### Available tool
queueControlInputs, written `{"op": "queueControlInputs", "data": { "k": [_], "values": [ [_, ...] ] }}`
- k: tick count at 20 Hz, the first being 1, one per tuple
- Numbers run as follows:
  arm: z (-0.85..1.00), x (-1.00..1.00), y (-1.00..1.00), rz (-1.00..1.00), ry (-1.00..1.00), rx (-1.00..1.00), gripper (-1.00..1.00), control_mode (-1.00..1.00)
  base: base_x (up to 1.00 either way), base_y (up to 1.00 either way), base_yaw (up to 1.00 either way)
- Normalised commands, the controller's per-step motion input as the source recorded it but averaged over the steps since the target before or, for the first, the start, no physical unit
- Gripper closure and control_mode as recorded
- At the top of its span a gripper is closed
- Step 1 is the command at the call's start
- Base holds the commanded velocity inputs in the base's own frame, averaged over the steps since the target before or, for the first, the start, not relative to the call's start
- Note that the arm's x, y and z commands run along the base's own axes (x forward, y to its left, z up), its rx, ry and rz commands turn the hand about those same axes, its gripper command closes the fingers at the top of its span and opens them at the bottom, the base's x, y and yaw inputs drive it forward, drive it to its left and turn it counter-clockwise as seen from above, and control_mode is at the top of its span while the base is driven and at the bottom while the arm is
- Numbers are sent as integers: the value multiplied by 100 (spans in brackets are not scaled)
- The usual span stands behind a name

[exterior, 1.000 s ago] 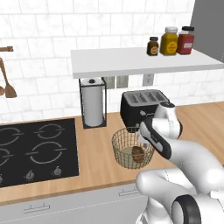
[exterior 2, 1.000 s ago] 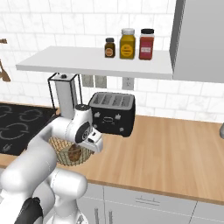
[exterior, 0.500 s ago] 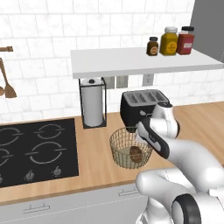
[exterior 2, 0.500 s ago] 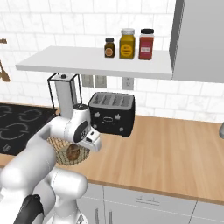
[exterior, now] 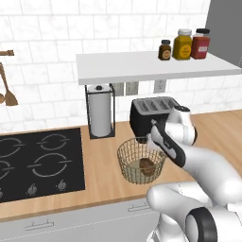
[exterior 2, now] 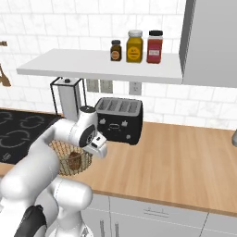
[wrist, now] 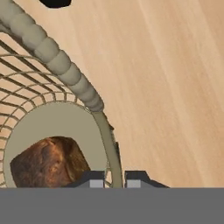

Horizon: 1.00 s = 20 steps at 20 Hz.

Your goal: Open the cabinet, pick up the bread from the cabinet and place it in the basket. Then move the basket to the dining counter.

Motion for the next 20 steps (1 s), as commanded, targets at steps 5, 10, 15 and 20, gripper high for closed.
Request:
{"op": "queueControlInputs", "data": {
  "k": [5, 10, 15, 20],
  "values": [
    [64, -1, -3, -20, 4, 14, 100, -100, 0, 0, 0],
    [61, -4, -7, -29, 4, 13, 100, -100, 0, 0, 0],
    [74, -7, -4, -32, 0, 3, 100, -100, 0, 0, 0],
    [40, -16, -2, -28, -6, 0, 100, -100, 0, 0, 0]
  ]
}}
